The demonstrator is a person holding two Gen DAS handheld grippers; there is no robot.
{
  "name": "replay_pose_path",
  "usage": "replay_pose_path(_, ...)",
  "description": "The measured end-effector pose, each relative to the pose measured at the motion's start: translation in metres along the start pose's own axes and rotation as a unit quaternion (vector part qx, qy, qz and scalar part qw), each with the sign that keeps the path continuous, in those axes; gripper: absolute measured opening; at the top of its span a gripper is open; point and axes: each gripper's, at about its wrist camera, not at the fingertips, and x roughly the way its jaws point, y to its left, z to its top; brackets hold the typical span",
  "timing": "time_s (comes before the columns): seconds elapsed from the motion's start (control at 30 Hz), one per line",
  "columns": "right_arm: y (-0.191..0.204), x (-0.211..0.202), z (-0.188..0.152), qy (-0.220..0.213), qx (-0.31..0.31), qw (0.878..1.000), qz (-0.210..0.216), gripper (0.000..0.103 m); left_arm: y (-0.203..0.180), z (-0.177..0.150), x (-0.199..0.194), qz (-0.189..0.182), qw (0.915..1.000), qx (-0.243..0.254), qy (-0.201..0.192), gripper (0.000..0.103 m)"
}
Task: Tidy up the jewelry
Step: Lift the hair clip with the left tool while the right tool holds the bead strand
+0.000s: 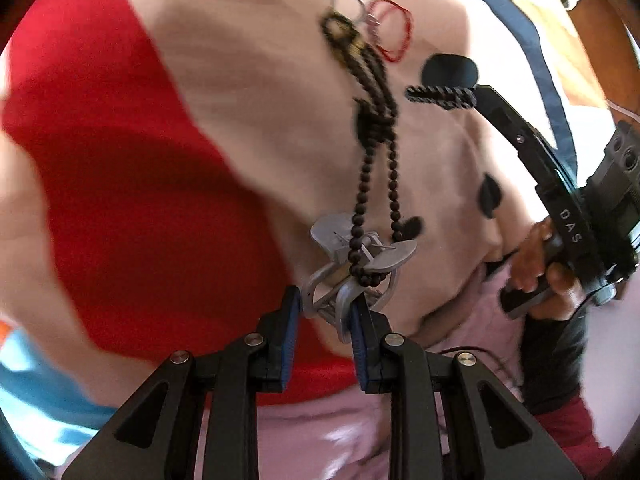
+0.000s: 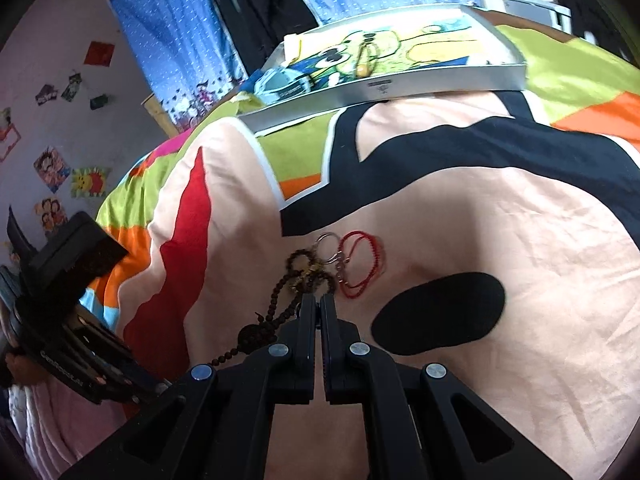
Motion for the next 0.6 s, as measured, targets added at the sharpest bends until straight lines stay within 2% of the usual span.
replay_pose_path(0.1,0.006,0.006,-0.001,0.008,-0.012,1.000,0.003,0.003,-0.002,0.000,-0.016,0.077,0.9965,0.017,-0.029,0.015)
replay_pose_path(0.13,0.008,0.007,-0.001,0.010,-0.016,1.000,0.004,0.003,0.000,0.000,-0.021,0.096,0.9949,0.017,-0.027,0.004)
replay_pose_path(0.27,0.010,0.007,-0.002,0.007,-0.020,1.000,0.007,0.003,0.000,0.001,-0.041,0.176,0.9808,0.031,-0.078,0.005)
replay_pose_path(0.33,0.010,0.006,-0.002,0.003,-0.021,1.000,0.007,0.003,-0.002,0.002,-0.050,0.216,0.9687,0.041,-0.116,0.005)
replay_pose_path(0.37,0.010,0.006,-0.002,0.002,-0.020,1.000,0.008,0.003,-0.003,0.001,-0.052,0.227,0.9645,0.044,-0.127,0.005)
replay_pose_path(0.47,0.010,0.005,-0.001,-0.001,-0.021,1.000,0.010,0.003,0.002,-0.001,-0.055,0.231,0.9607,0.043,-0.148,0.004)
replay_pose_path(0.53,0.010,0.004,-0.001,-0.001,-0.021,1.000,0.010,0.003,-0.007,-0.004,-0.057,0.270,0.9435,0.062,-0.182,0.005)
replay_pose_path(0.6,0.010,0.003,-0.001,-0.005,-0.021,1.000,0.010,0.003,-0.013,-0.008,-0.061,0.320,0.9178,0.088,-0.218,0.005)
